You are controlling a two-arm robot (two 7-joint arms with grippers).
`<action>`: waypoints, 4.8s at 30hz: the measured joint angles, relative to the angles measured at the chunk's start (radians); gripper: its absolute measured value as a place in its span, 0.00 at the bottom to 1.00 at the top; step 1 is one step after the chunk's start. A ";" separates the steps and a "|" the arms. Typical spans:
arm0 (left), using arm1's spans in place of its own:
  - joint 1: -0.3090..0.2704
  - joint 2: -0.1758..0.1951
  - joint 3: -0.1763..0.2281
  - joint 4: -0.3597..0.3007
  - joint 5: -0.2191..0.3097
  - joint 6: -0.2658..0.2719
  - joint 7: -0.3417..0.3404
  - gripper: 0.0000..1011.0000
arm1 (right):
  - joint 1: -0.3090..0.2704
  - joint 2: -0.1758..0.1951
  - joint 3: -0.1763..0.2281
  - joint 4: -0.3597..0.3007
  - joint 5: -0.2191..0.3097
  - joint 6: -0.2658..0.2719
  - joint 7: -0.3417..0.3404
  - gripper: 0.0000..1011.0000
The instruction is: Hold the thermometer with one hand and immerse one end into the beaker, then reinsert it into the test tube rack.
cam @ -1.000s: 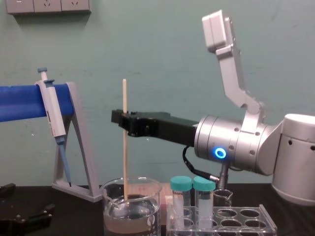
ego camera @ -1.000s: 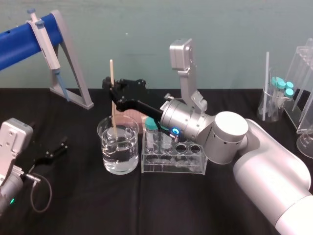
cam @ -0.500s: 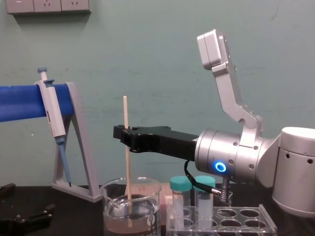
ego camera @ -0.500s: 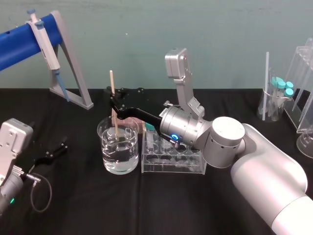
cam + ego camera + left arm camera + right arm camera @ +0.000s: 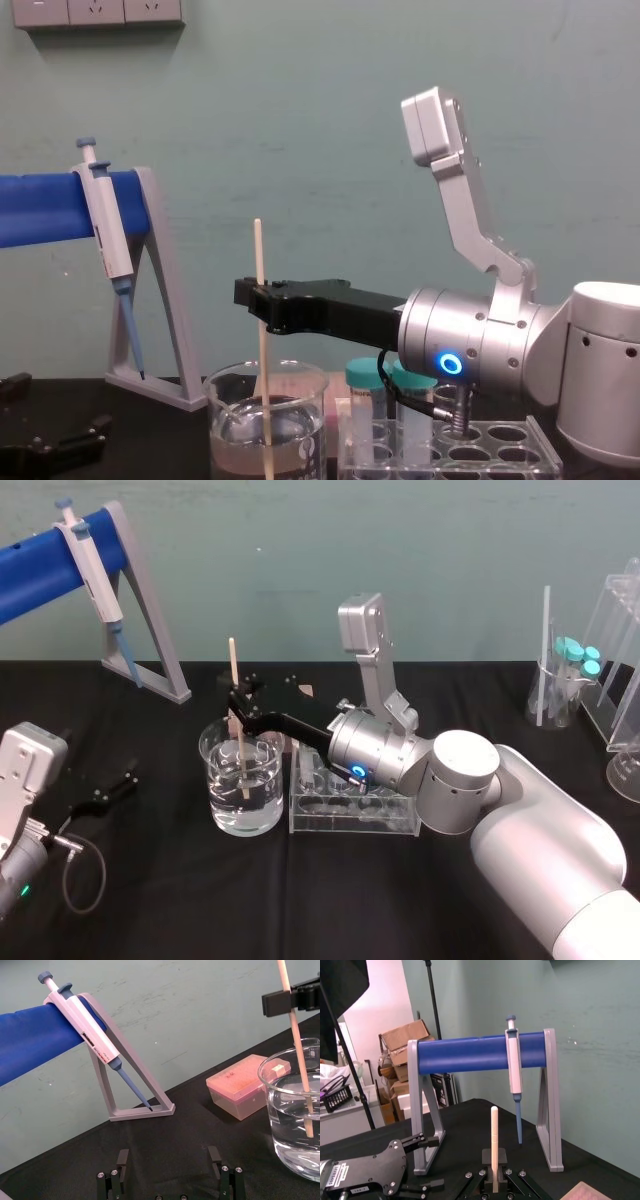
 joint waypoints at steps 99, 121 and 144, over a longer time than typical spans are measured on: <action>0.000 0.000 0.000 0.000 0.000 0.000 0.000 0.99 | 0.000 0.000 -0.001 0.000 -0.001 0.002 -0.001 0.05; 0.000 0.000 0.000 0.000 0.000 0.000 0.000 0.99 | 0.000 0.000 -0.001 0.000 -0.001 0.002 -0.001 0.05; 0.000 0.000 0.000 0.000 0.000 0.000 0.000 0.99 | 0.000 0.000 -0.001 0.000 -0.001 0.002 -0.001 0.05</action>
